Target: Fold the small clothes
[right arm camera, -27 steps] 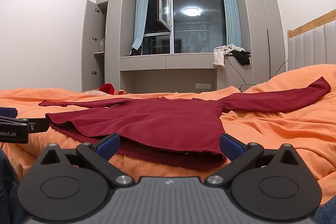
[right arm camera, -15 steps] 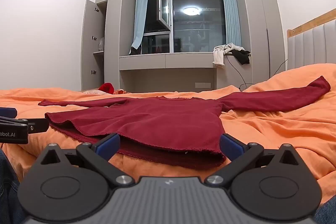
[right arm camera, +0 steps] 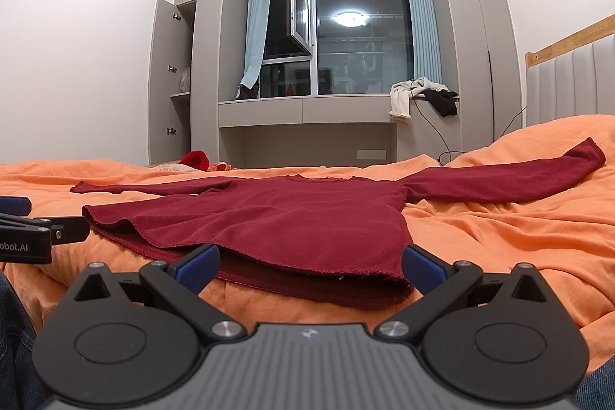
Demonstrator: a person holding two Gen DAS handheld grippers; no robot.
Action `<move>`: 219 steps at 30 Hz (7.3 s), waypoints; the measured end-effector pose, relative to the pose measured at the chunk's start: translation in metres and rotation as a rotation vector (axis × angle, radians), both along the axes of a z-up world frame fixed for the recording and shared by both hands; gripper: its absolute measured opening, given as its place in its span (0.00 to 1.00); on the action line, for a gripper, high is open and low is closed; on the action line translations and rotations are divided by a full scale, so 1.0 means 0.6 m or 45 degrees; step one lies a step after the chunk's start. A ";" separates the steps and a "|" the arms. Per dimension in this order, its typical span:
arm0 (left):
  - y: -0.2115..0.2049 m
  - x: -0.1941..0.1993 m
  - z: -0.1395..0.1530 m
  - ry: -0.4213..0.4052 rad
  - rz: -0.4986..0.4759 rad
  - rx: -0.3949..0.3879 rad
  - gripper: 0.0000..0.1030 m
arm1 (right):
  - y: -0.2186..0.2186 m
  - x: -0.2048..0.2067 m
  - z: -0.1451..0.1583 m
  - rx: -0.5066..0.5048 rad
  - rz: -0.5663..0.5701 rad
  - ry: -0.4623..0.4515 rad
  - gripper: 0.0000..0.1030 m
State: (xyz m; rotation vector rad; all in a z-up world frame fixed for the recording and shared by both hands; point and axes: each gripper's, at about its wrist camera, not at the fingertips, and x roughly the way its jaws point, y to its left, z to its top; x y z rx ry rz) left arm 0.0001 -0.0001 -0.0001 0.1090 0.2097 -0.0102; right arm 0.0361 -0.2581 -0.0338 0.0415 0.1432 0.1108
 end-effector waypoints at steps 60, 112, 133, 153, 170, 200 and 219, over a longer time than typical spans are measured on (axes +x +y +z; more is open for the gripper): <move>-0.003 0.008 -0.003 0.019 0.005 0.014 1.00 | 0.001 0.007 -0.004 0.030 0.006 0.032 1.00; -0.136 0.412 0.075 0.353 -0.143 -0.066 1.00 | -0.299 0.341 0.162 0.211 -0.322 0.395 1.00; -0.100 0.465 -0.004 0.570 -0.077 -0.181 1.00 | -0.411 0.424 0.059 0.463 -0.426 0.444 1.00; -0.111 0.460 -0.015 0.528 -0.074 -0.134 1.00 | -0.537 0.411 0.045 0.432 -0.891 0.098 0.97; -0.109 0.479 0.022 0.451 -0.038 -0.167 1.00 | -0.695 0.431 0.038 0.605 -1.023 0.010 0.13; 0.045 0.488 0.105 0.299 0.415 -0.271 1.00 | -0.029 0.624 0.213 -0.012 0.184 0.042 0.10; 0.078 0.505 0.093 0.370 0.437 -0.351 1.00 | 0.007 0.501 0.106 -0.244 0.606 0.383 0.83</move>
